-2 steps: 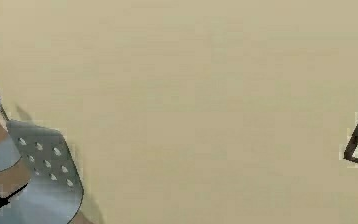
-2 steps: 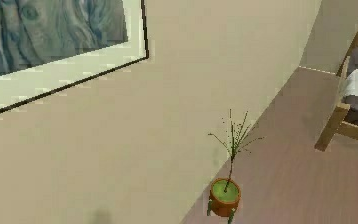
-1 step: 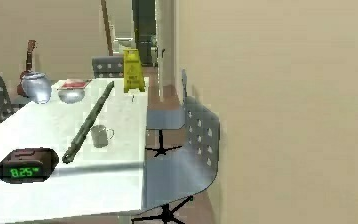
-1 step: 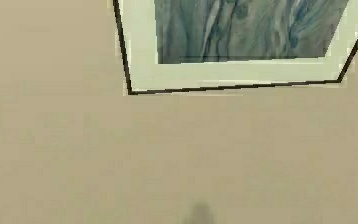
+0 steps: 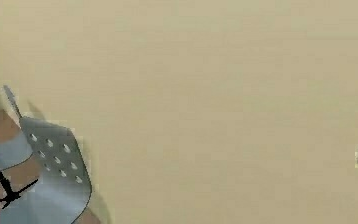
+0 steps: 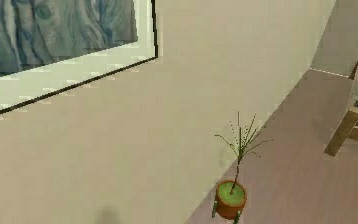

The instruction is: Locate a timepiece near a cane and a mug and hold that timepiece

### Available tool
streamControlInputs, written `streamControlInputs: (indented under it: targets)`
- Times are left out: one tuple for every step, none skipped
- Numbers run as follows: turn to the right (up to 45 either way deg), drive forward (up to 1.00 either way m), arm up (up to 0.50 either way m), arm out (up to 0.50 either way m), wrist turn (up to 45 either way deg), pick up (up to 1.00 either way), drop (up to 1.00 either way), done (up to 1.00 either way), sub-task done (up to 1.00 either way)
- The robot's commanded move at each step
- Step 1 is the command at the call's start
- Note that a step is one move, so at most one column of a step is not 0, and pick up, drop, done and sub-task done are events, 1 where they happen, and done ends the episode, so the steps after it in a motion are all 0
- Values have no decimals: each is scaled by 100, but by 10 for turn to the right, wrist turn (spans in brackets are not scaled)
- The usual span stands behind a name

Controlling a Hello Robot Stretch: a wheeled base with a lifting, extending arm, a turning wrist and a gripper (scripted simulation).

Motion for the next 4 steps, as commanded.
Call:
streamControlInputs:
  targets:
    - [0,5,0,0,0,0,0,0,0]
    - [-450,0,0,0,0,0,0,0,0]
    - [-450,0,0,0,0,0,0,0,0]
    - [-450,0,0,0,0,0,0,0,0]
